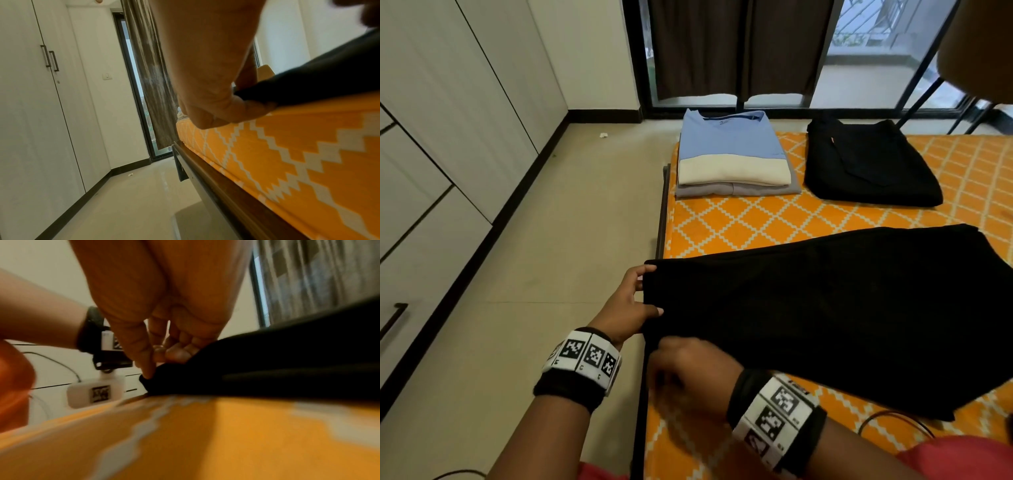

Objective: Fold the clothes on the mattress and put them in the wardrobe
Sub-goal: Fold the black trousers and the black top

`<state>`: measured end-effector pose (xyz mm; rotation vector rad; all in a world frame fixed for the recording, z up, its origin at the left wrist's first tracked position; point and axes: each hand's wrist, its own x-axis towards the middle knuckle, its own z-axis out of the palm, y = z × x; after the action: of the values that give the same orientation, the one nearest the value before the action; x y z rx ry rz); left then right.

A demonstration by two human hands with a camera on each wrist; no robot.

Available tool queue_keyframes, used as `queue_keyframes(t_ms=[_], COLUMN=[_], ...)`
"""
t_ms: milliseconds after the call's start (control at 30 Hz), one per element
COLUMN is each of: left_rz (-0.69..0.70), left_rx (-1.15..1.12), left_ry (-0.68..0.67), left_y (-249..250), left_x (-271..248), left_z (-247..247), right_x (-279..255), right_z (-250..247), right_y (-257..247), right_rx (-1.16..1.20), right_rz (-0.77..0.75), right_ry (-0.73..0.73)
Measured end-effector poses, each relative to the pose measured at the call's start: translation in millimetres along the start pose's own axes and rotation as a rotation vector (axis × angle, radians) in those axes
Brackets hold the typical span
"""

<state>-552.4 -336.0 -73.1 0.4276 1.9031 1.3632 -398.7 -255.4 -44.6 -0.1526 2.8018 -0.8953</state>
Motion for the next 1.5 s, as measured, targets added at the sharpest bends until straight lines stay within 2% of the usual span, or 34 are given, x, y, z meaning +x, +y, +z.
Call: queue_keyframes(t_ms=[67,200,300,367,467,567,667,767,867,967,1033,1133,1200,1267,1400,1433,1500], left_rz=[-0.008,-0.074,-0.119,-0.129,-0.115,-0.116,-0.129,-0.136,-0.132,-0.112,-0.102,-0.12,-0.138,-0.152,-0.162,-0.16,-0.159], left_rx=[0.021,0.075,0.138,0.153,0.166,0.166,0.166,0.198,0.251,0.289,0.324,0.322,0.325,0.335,0.379,0.37,0.276], left_ry=[-0.051,-0.192,-0.279,-0.303,-0.311,-0.275,-0.231,-0.232,-0.219,-0.213,-0.201,-0.148,-0.134,-0.151,-0.22,-0.235,-0.236], left_y=[0.9,1.1,1.0,1.5,2.8,3.0,0.3,-1.7,-3.3,-3.5,-2.7,-3.1,-3.0,-2.6,-1.3,-1.0,-1.1], left_x=[-4.4,-13.1,-19.4,-24.6,-31.8,-39.7,-47.9,-55.0,-55.9,-53.8,-52.8,-49.8,-47.7,-46.6,-48.6,-49.4,-49.1], left_z=[-0.9,-2.3,-4.8,-7.1,-6.3,-0.2,1.0,0.3,1.5,2.6,3.4,3.3,3.1,2.7,2.2,1.6,-0.3], right_x=[-4.6,-23.4,-53.1,-77.6,-107.6,-119.5,-121.3,-118.5,-111.6,-108.8,-110.8,-115.4,-121.4,-128.1,-134.5,-133.1,-126.3], right_z=[-14.6,-45.8,-72.9,-87.9,-88.7,-73.2,-72.5,-75.6,-73.7,-74.7,-77.4,-87.9,-98.4,-102.8,-95.2,-95.1,-96.8], right_y=[10.6,39.1,65.4,79.7,94.3,106.0,111.7,110.6,110.8,112.6,115.7,115.2,114.7,120.4,133.8,132.1,123.9], right_rx=[0.0,-0.063,0.037,0.082,0.168,0.266,0.238,0.226,0.09,0.087,0.205,0.411,0.458,0.398,0.171,0.083,-0.125], right_rz=[0.069,0.287,0.54,0.702,0.857,1.009,1.103,1.166,1.224,1.182,1.054,0.801,0.757,0.805,1.056,1.107,1.106], right_ry=[0.144,0.143,0.281,0.39,0.517,0.512,0.457,0.386,0.327,0.295,0.402,0.657,0.69,0.612,0.29,0.251,0.323])
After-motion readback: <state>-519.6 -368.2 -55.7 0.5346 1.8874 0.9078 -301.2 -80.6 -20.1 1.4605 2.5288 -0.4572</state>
